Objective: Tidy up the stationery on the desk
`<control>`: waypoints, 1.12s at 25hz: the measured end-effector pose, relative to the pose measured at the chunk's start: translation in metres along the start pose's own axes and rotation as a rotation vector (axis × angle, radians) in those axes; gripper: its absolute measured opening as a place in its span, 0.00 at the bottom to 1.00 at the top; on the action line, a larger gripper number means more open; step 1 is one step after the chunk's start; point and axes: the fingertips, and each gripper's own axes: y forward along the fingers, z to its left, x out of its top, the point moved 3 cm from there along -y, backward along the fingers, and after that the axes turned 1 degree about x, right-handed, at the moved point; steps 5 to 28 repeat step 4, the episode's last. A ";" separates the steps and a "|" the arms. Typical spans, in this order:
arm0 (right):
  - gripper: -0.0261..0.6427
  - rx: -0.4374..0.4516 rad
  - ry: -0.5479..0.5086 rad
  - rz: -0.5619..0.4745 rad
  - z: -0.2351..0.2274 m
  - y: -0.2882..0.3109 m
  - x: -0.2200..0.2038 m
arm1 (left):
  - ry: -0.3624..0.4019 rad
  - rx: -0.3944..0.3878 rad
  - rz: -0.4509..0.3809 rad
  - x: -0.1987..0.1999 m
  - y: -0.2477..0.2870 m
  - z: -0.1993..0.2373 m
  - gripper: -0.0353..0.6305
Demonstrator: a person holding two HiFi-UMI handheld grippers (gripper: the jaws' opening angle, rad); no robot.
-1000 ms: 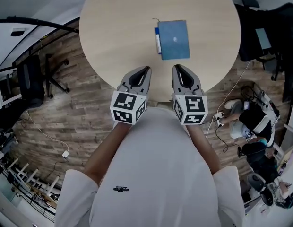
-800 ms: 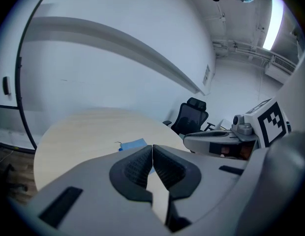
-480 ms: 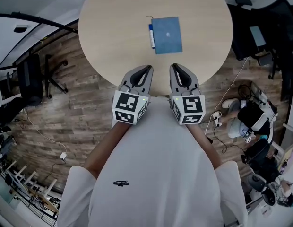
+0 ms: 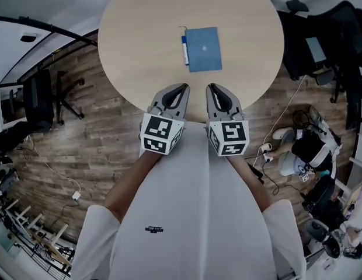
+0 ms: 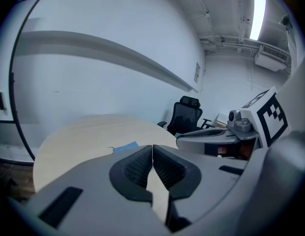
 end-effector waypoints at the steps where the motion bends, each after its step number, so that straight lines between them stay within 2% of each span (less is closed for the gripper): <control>1: 0.11 0.000 0.003 0.001 -0.002 -0.001 0.000 | -0.003 0.002 0.002 0.000 0.001 0.000 0.09; 28: 0.11 -0.005 0.008 0.002 -0.007 -0.003 0.001 | -0.009 0.008 0.007 0.001 0.002 -0.001 0.09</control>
